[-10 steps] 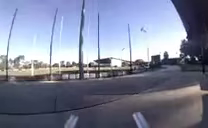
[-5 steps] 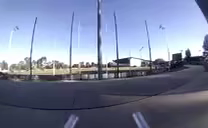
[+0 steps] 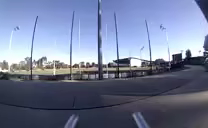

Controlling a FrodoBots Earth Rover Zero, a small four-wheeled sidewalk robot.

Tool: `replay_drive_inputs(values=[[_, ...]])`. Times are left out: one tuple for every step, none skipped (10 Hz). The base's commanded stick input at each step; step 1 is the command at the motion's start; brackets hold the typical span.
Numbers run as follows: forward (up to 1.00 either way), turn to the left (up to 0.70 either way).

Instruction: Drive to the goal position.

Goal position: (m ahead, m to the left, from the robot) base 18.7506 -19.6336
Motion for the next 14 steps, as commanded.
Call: replay_drive_inputs(values=[[0.00,0.00],[0.00,0.00],[0.00,0.00],[0.00,0.00],[0.00,0.00],[0.00,0.00],[0.00,0.00],[0.00,-0.70],[0.00,-0.70],[0.00,-0.70],[0.00,-0.70],[0.00,-0.70],[0.00,-0.70],[0.00,-0.70]])
